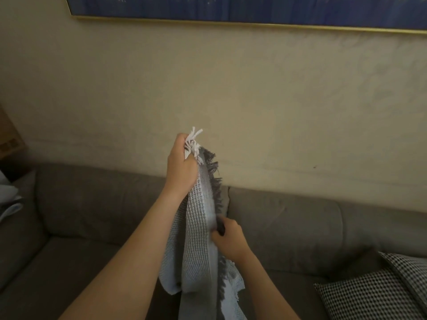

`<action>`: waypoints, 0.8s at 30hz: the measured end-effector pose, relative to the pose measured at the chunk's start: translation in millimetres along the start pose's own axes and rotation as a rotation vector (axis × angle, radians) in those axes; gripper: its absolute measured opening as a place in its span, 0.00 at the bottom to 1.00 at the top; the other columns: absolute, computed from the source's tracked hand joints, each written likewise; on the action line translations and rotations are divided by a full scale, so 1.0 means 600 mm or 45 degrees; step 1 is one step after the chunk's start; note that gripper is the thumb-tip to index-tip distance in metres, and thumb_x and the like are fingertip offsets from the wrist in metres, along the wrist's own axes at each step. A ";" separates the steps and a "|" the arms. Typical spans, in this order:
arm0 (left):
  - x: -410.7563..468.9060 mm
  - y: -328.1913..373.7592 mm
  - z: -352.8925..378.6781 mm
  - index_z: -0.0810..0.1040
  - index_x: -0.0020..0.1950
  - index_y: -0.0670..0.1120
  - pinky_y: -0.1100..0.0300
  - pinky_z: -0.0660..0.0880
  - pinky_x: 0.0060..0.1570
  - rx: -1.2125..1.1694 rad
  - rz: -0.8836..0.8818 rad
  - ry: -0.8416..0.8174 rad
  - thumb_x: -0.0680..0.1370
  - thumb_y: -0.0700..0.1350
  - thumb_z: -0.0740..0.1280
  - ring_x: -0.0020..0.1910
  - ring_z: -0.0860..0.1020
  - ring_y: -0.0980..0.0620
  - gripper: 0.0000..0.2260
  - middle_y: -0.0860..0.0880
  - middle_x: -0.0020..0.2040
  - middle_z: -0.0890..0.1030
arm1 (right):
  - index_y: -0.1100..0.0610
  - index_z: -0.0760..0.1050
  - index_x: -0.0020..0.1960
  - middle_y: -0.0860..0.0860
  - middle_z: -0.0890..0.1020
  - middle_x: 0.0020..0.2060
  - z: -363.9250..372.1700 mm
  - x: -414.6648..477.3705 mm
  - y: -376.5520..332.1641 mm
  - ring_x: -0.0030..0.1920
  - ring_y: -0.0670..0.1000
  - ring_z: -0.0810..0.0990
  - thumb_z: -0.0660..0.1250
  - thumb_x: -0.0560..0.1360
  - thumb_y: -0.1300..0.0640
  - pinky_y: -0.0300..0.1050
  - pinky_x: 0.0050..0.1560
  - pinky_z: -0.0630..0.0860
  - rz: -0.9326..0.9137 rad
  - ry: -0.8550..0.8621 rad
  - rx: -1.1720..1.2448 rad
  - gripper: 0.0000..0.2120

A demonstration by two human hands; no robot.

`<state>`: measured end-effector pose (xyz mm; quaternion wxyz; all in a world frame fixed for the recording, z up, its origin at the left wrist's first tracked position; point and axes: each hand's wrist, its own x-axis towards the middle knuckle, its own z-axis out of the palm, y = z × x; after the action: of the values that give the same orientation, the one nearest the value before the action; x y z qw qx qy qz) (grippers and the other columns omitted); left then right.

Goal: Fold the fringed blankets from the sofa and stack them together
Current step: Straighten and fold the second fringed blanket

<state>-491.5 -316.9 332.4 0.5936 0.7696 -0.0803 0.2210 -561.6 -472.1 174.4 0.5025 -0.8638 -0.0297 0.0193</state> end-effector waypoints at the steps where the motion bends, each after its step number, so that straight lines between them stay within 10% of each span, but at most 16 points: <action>1: 0.002 -0.003 -0.001 0.70 0.48 0.48 0.45 0.74 0.38 -0.010 -0.007 0.012 0.80 0.31 0.56 0.38 0.72 0.50 0.12 0.53 0.39 0.74 | 0.60 0.80 0.50 0.50 0.79 0.32 -0.001 0.001 0.003 0.29 0.41 0.73 0.65 0.77 0.65 0.38 0.31 0.69 0.003 0.044 0.018 0.06; 5: 0.003 -0.004 0.000 0.73 0.51 0.48 0.47 0.75 0.40 0.012 -0.027 0.076 0.83 0.33 0.57 0.39 0.74 0.52 0.11 0.52 0.42 0.76 | 0.60 0.76 0.40 0.52 0.78 0.29 -0.013 0.004 0.006 0.28 0.44 0.72 0.66 0.77 0.63 0.53 0.33 0.73 0.096 0.162 -0.038 0.07; 10: 0.011 -0.020 -0.017 0.77 0.55 0.46 0.51 0.78 0.47 0.091 -0.104 0.392 0.84 0.36 0.61 0.45 0.79 0.50 0.08 0.54 0.45 0.78 | 0.58 0.67 0.30 0.51 0.69 0.23 -0.083 0.035 -0.039 0.27 0.46 0.67 0.68 0.75 0.62 0.44 0.32 0.65 0.143 0.546 -0.131 0.17; 15: 0.033 -0.063 -0.054 0.77 0.60 0.46 0.44 0.79 0.53 0.149 -0.292 0.469 0.84 0.38 0.61 0.52 0.80 0.43 0.08 0.46 0.52 0.80 | 0.59 0.86 0.49 0.51 0.85 0.39 -0.163 0.062 -0.136 0.38 0.46 0.82 0.68 0.76 0.65 0.40 0.44 0.73 -0.085 0.688 -0.139 0.08; 20: 0.052 -0.041 -0.052 0.76 0.62 0.48 0.44 0.79 0.58 0.039 -0.274 0.502 0.81 0.38 0.60 0.54 0.80 0.45 0.12 0.47 0.56 0.81 | 0.57 0.82 0.55 0.51 0.85 0.45 -0.206 0.084 -0.237 0.46 0.49 0.82 0.65 0.76 0.67 0.40 0.46 0.77 -0.303 1.033 -0.037 0.13; 24: 0.051 -0.016 -0.038 0.75 0.62 0.46 0.47 0.77 0.60 -0.049 -0.185 0.450 0.79 0.41 0.58 0.57 0.79 0.44 0.14 0.46 0.58 0.80 | 0.58 0.83 0.55 0.51 0.85 0.45 -0.201 0.091 -0.241 0.46 0.51 0.82 0.64 0.73 0.68 0.42 0.48 0.77 -0.325 0.739 -0.205 0.15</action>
<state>-466.4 -288.5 341.7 0.6273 0.7113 0.0766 0.3077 -504.0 -501.3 359.4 0.4185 -0.8595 0.0054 -0.2933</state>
